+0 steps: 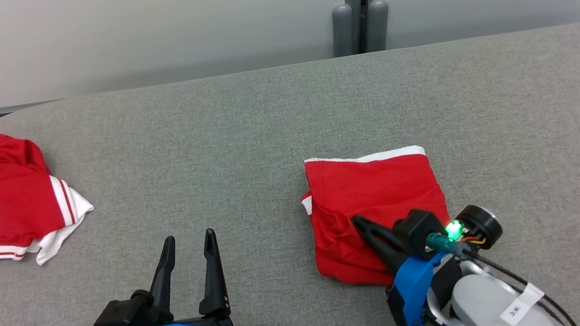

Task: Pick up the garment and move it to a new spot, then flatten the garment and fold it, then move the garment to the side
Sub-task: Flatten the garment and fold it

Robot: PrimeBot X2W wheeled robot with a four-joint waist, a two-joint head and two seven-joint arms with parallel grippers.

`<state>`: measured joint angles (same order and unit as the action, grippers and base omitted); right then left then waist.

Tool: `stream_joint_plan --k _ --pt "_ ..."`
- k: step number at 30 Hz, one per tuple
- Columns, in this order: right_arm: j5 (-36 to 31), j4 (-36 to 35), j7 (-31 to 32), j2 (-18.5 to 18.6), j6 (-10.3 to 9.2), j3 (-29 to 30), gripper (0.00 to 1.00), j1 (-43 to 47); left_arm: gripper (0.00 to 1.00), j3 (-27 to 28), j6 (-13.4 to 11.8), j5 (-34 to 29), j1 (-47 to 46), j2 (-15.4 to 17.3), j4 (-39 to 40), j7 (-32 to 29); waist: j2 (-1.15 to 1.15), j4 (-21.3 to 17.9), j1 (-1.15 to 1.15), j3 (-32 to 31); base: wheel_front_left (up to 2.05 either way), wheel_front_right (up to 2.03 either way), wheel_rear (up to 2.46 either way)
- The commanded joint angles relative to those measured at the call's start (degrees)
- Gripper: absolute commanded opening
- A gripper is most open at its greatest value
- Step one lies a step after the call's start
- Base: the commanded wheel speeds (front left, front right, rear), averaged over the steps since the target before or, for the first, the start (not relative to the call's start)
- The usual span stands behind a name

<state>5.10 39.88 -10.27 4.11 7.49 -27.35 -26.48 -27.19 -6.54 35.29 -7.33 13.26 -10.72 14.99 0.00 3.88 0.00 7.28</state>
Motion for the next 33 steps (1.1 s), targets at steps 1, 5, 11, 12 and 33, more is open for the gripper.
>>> stream_joint_plan --k 1,5,11,12,33 --pt "0.6 0.3 -0.5 -0.5 0.01 -1.7 0.0 0.3 1.0 0.2 -0.2 0.1 -0.8 0.2 -0.1 0.3 0.0 0.1 0.0 0.1 0.0 0.0 0.0" --pt "2.7 1.1 -0.7 -1.0 0.01 -8.0 0.0 0.0 1.0 0.5 -0.2 0.1 -0.9 0.2 -0.1 0.3 0.0 0.2 0.0 0.3 0.0 0.0 0.0" --pt "5.3 3.6 0.0 -1.2 0.01 -14.8 0.0 -1.6 1.0 0.8 0.0 -0.1 -1.2 -0.1 -0.4 0.3 0.0 0.1 0.0 0.6 0.0 0.0 0.0" --pt "5.5 4.1 0.0 -1.2 0.01 -15.6 0.0 -2.0 1.0 0.9 0.1 -0.2 -1.2 -0.1 -0.4 0.3 0.0 0.1 0.0 0.6 0.0 0.0 0.0" --pt "5.4 -8.0 -5.0 -1.2 0.01 2.3 1.0 5.5 1.0 3.6 0.8 -7.2 0.3 -1.8 -3.3 0.3 0.0 -3.6 0.0 -3.4 0.0 0.0 0.0"
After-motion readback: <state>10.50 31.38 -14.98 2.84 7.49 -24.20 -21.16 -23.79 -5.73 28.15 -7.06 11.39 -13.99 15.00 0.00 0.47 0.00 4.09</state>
